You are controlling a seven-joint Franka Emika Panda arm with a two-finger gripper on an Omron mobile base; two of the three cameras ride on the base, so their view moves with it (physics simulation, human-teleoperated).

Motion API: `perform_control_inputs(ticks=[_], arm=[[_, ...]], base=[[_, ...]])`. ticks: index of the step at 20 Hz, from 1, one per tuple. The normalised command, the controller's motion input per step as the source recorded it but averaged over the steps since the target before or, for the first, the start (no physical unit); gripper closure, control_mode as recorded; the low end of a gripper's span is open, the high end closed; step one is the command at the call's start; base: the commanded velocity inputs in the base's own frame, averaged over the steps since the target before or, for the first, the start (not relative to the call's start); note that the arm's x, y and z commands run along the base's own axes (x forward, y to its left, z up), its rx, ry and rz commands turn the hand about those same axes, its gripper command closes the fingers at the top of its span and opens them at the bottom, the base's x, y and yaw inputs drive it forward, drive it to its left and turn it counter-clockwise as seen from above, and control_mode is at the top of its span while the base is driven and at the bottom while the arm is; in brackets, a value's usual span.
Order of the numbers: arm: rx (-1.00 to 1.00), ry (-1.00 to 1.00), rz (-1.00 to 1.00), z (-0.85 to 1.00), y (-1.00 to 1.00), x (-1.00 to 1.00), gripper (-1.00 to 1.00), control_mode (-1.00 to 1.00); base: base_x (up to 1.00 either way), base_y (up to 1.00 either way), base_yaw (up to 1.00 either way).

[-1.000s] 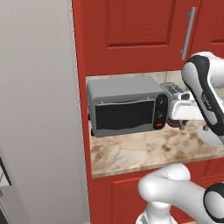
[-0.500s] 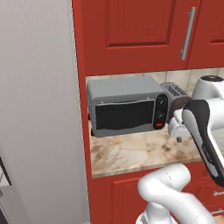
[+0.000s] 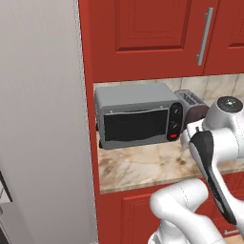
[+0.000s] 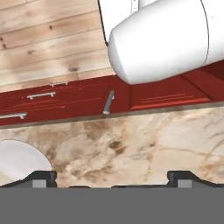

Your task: Pull the toaster oven rack outwards. Pick up the baguette from the plate and place it on the toaster oven rack. Close the toaster oven door fully and set the temperature to the lowest setting.

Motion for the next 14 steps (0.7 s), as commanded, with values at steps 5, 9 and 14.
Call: perform_control_inputs(ticks=[5, 9, 14], arm=[[0.0, -0.04, 0.01, 0.23, -0.02, 0.22, -1.0, -1.0], [0.02, -0.03, 0.0, -0.31, -0.07, 0.25, -1.0, -1.0], [0.05, -0.07, -0.07, -0.24, -0.03, 0.51, -1.0, -1.0]], base=[[0.0, 0.0, 0.0], [0.0, 0.0, 0.0], [0.0, 0.0, 0.0]])
